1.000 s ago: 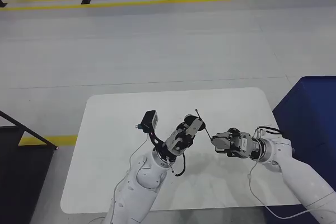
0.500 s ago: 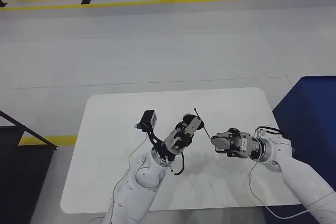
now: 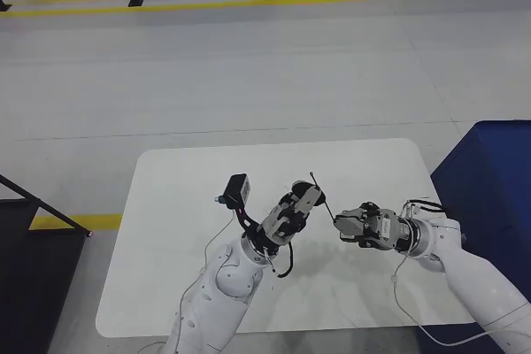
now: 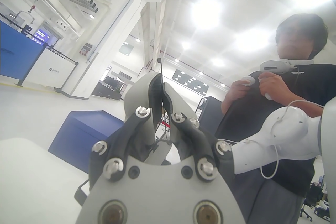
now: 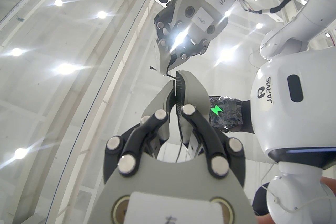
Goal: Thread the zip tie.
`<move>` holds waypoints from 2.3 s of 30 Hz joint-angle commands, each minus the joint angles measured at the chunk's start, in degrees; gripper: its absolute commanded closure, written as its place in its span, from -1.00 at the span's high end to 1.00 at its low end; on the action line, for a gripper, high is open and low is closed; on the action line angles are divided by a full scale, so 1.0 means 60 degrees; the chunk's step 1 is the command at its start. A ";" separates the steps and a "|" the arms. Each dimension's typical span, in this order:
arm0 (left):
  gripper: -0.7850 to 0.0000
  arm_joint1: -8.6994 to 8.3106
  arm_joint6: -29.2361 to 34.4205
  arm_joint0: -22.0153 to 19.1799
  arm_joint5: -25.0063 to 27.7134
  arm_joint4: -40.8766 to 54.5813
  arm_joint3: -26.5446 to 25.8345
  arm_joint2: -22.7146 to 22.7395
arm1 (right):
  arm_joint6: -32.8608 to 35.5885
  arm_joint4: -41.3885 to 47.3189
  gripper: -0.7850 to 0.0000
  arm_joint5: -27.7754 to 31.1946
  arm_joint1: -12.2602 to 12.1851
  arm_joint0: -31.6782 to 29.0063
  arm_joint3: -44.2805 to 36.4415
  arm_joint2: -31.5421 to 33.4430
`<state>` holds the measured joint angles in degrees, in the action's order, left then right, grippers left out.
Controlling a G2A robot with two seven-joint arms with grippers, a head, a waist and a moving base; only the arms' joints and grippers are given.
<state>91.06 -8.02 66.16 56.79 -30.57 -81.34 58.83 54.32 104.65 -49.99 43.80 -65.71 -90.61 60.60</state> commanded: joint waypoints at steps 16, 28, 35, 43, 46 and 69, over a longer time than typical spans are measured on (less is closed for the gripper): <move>-1.00 -0.0038 -0.0145 0.0056 0.0084 -0.0155 -0.0039 0.0005 | -0.0197 0.0243 -1.00 0.0235 0.0041 -0.0104 -0.0095 0.0043; -1.00 -0.0050 -0.0291 0.0128 0.0084 -0.0393 -0.0084 -0.0033 | -0.0483 0.0603 -1.00 0.0722 0.0200 -0.0582 -0.0455 0.0549; -1.00 -0.0060 -0.0217 0.0141 -0.0100 -0.0511 -0.0065 -0.0095 | -0.0580 0.0376 -1.00 0.0662 0.0267 -0.0779 -0.0596 0.0790; 1.00 -0.0079 -0.0261 0.0184 -0.0163 -0.0425 -0.0090 -0.0102 | -0.0606 0.0195 -1.00 0.0988 0.0374 -0.0934 -0.0629 0.1052; 1.00 -0.0083 -0.0353 0.0219 -0.0209 -0.0319 -0.0128 -0.0080 | -0.0586 0.0121 -1.00 0.1189 0.0414 -0.0945 -0.0617 0.1196; 1.00 -0.0122 0.1923 0.0899 -0.4544 0.4184 -0.1479 -0.0364 | -0.0745 -0.0552 -1.00 0.4292 0.0675 -0.1145 -0.0766 0.2244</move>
<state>90.47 -0.03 70.88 35.09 -10.45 -88.58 56.83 49.50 102.38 -25.61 47.76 -72.32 -95.00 73.84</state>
